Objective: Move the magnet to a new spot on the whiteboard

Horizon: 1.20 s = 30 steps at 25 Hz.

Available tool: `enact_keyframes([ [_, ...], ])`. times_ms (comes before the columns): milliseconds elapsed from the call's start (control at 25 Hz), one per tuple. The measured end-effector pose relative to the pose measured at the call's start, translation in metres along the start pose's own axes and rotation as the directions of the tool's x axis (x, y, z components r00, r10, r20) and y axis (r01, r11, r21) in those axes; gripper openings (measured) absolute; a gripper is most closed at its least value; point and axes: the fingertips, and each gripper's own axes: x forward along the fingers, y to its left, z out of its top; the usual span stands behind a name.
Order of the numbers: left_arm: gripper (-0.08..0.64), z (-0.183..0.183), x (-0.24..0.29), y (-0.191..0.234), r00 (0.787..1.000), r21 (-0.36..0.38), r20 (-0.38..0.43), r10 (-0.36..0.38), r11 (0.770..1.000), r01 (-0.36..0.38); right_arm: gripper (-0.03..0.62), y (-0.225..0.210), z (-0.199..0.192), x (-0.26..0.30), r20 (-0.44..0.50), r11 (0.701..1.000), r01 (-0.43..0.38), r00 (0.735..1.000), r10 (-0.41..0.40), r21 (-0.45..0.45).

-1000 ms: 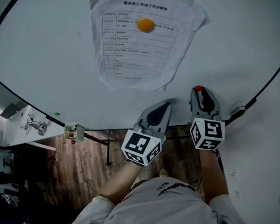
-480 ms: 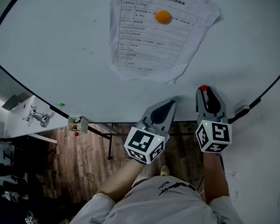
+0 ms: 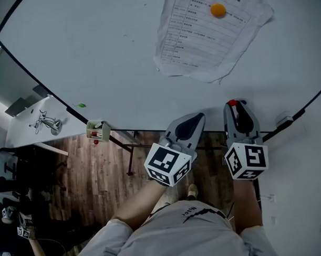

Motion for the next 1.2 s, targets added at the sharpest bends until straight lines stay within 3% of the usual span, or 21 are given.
enact_keyframes([
  [520,0.011,0.012,-0.075,-0.007,1.000,0.045,0.012,-0.021,0.999,0.021,0.127,0.084,0.003,-0.038,0.010,0.999,-0.045,0.999,0.045,-0.006],
  [720,0.011,0.015,-0.093,-0.010,1.000,0.006,0.024,-0.020,1.000,0.020,0.127,0.096,0.005,-0.052,0.006,0.999,-0.039,0.999,0.039,-0.012],
  [1200,0.011,0.026,-0.100,-0.003,0.999,0.010,0.052,0.003,1.000,-0.003,0.127,0.108,0.013,-0.040,0.014,0.997,-0.067,0.998,0.067,-0.042],
])
